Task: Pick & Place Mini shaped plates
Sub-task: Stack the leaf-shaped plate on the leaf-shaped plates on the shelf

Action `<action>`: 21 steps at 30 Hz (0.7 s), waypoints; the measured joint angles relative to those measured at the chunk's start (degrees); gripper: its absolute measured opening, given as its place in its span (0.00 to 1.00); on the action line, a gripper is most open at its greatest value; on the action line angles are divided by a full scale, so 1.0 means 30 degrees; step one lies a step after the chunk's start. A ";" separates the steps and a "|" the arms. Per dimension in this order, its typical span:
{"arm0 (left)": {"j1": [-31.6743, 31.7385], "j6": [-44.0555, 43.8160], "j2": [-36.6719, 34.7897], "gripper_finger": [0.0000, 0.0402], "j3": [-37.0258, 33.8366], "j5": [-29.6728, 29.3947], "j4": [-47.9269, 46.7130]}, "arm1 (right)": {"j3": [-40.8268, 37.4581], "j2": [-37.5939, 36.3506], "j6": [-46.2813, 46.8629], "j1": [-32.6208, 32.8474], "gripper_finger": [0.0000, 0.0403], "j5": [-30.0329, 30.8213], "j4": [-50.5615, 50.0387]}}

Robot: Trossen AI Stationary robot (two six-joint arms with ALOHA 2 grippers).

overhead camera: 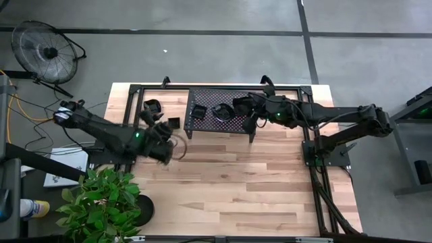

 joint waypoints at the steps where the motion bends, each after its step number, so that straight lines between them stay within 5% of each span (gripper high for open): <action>1: 0.0598 0.1245 0.0000 0.56 0.0388 0.0348 0.0487 | 0.0000 0.0006 -0.0266 -0.0004 0.27 0.0061 0.0226; 8: 0.4764 0.9057 0.0000 0.56 0.2686 0.3589 0.2492 | -0.1985 0.0022 -0.2378 0.0003 0.27 -0.1413 0.5812; 13: 0.7884 1.2704 0.0000 0.56 0.4046 0.7744 0.3099 | -0.4584 0.0022 -0.2595 0.0003 0.27 -0.2354 1.0944; 21: 1.2478 1.4805 0.0000 0.56 0.4542 1.3734 0.4464 | -0.8201 0.0029 -0.3145 0.0229 0.27 -0.2712 1.9124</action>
